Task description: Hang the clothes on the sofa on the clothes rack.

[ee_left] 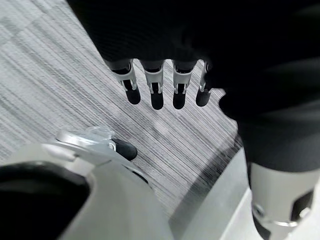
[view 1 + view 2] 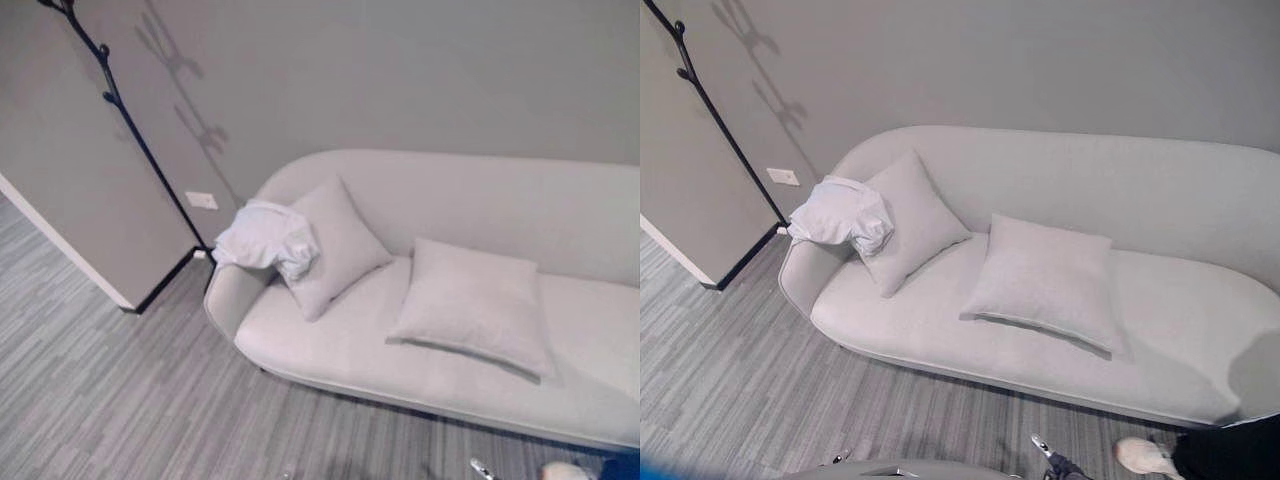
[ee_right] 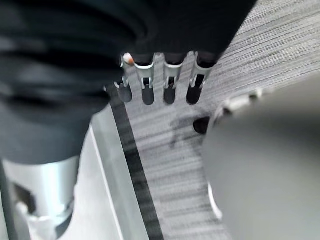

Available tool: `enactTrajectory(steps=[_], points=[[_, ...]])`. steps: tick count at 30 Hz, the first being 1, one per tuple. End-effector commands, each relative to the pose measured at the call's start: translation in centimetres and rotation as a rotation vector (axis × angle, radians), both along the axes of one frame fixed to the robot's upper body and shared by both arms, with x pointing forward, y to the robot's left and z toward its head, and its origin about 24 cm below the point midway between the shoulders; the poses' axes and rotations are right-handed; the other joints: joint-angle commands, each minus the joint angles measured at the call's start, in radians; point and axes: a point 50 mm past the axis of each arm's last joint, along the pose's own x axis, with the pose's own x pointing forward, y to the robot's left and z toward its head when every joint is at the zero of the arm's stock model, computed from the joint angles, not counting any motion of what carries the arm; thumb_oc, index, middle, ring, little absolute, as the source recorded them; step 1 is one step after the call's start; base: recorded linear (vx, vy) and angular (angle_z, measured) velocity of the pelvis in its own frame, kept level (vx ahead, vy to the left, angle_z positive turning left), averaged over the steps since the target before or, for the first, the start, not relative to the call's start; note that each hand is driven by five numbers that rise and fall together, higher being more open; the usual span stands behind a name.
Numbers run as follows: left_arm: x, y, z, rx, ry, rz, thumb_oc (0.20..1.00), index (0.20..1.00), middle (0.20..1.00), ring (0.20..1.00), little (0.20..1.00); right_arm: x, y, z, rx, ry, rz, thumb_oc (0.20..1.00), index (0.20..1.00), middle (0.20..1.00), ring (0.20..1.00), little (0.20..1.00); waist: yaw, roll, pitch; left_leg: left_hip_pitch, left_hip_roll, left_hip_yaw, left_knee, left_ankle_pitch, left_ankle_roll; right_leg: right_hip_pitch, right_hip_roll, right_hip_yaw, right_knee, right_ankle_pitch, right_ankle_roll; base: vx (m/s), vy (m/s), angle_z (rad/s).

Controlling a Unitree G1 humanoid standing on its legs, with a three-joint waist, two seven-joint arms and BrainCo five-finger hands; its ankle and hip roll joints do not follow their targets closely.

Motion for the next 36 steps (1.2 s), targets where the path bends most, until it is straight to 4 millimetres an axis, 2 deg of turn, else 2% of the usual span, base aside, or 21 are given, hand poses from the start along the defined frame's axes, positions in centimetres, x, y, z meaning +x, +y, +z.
enactTrajectory(steps=[1,6,15,27,31,33,34,36], points=[[1.1,-0.1,0.0,0.002,-0.022,-0.007,1.000,1.000,1.000,1.000,1.000,0.1,0.4,-0.1,0.002,0.027,-0.029,1.000,1.000,1.000,1.000,1.000,-0.002,-0.046,0.015,-0.021,0.017,-0.024,-0.031,0.027,-0.021,0.101,-0.007,-0.015,-0.176,0.042,0.031,0.00,0.000,-0.07],[1.3,-0.1,0.1,0.004,-0.033,-0.003,1.000,1.000,1.000,1.000,1.000,0.0,0.4,-0.1,0.008,0.030,-0.044,1.000,1.000,1.000,1.000,1.000,-0.003,-0.049,0.014,-0.019,0.019,-0.021,-0.031,0.027,-0.022,0.102,-0.005,-0.010,-0.176,0.041,0.032,0.00,-0.004,-0.07],[1.0,-0.2,0.0,-0.006,-0.021,0.004,1.000,1.000,1.000,1.000,1.000,1.1,1.1,-0.1,0.016,-0.007,0.016,1.000,1.000,1.000,1.000,1.000,0.002,-0.049,0.009,-0.012,0.019,-0.029,-0.031,0.025,-0.021,0.112,-0.004,-0.012,-0.176,0.036,0.032,0.00,-0.004,-0.01],[0.6,0.1,0.0,-0.009,-0.016,0.059,1.000,1.000,1.000,1.000,1.000,0.3,1.3,-0.3,0.021,0.022,0.031,1.000,1.000,1.000,1.000,1.000,0.007,-0.055,0.008,-0.011,0.018,-0.041,-0.031,0.025,-0.021,0.120,-0.001,-0.016,-0.176,0.033,0.031,0.00,-0.003,0.01],[1.0,0.2,0.1,-0.005,-0.031,0.044,1.000,1.000,1.000,1.000,1.000,0.3,1.2,-0.3,0.019,0.029,0.052,1.000,1.000,1.000,1.000,1.000,0.014,-0.057,0.014,-0.016,0.014,-0.055,-0.028,0.029,-0.020,0.121,-0.002,-0.022,-0.176,0.033,0.031,0.00,-0.008,0.08],[1.6,0.3,0.2,0.000,-0.048,0.020,1.000,1.000,1.000,1.000,1.000,0.6,1.0,-0.2,0.012,0.029,0.077,1.000,1.000,1.000,1.000,1.000,0.022,-0.060,0.024,-0.033,0.006,-0.078,-0.010,0.023,-0.016,0.118,-0.005,-0.023,-0.176,0.036,0.029,-0.04,-0.009,0.08],[2.2,0.5,0.3,0.011,-0.065,-0.004,1.000,1.000,1.000,1.000,1.000,0.9,0.6,0.0,-0.005,0.028,0.097,1.000,1.000,1.000,1.000,1.000,0.034,-0.065,0.041,-0.094,-0.002,-0.103,0.083,-0.007,-0.014,0.116,-0.015,-0.035,-0.176,0.039,0.025,-0.07,0.007,0.19],[2.4,0.6,0.4,0.016,-0.075,0.001,1.000,1.000,1.000,1.000,1.000,1.1,0.4,0.0,-0.012,0.027,0.100,1.000,1.000,1.000,1.000,1.000,0.038,-0.064,0.049,-0.123,-0.004,-0.115,0.125,-0.015,-0.015,0.116,-0.018,-0.042,-0.176,0.039,0.022,-0.06,0.049,0.25]])
